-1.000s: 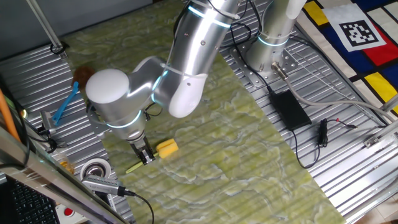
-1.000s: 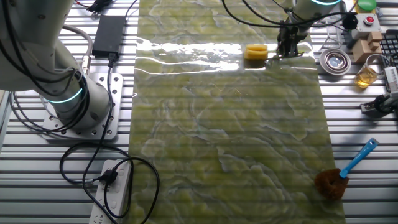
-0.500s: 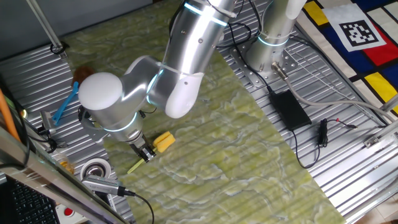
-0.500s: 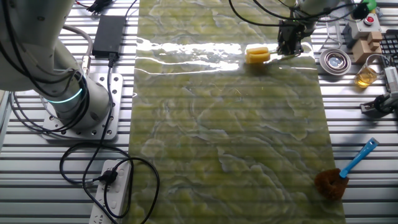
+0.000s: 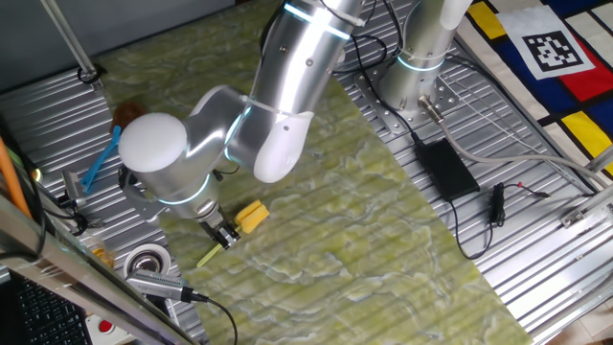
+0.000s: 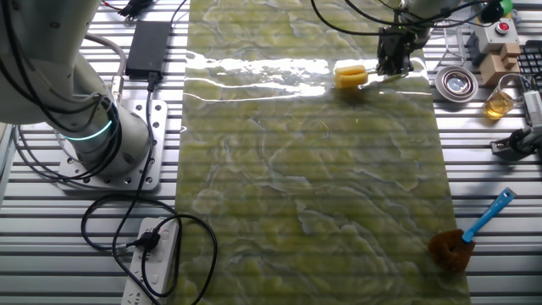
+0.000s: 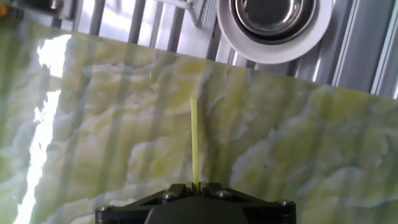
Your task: Scrub the table with a brush
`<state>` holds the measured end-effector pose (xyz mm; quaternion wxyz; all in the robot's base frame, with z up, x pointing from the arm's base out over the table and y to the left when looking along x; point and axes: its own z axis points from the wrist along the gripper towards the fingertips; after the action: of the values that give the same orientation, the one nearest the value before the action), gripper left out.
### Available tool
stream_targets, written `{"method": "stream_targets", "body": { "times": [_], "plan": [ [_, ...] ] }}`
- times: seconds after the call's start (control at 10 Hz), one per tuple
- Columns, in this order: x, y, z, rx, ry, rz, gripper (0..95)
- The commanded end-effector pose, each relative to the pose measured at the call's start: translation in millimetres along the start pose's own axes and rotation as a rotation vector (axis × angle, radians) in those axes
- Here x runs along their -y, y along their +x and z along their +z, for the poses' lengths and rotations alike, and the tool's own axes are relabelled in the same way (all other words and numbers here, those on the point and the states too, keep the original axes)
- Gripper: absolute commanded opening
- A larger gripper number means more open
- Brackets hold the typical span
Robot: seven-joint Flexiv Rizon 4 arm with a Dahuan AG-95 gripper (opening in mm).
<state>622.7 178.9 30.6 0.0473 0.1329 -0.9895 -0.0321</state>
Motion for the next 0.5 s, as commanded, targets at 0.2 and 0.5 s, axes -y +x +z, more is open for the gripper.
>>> {"method": "stream_targets", "body": {
  "times": [0.2, 0.5],
  "plan": [
    [-0.4, 0.1, 1.6, -0.002, 0.011, -0.016, 0.0],
    [-0.8, -0.3, 3.4, -0.008, 0.014, -0.017, 19.0]
  ]
}}
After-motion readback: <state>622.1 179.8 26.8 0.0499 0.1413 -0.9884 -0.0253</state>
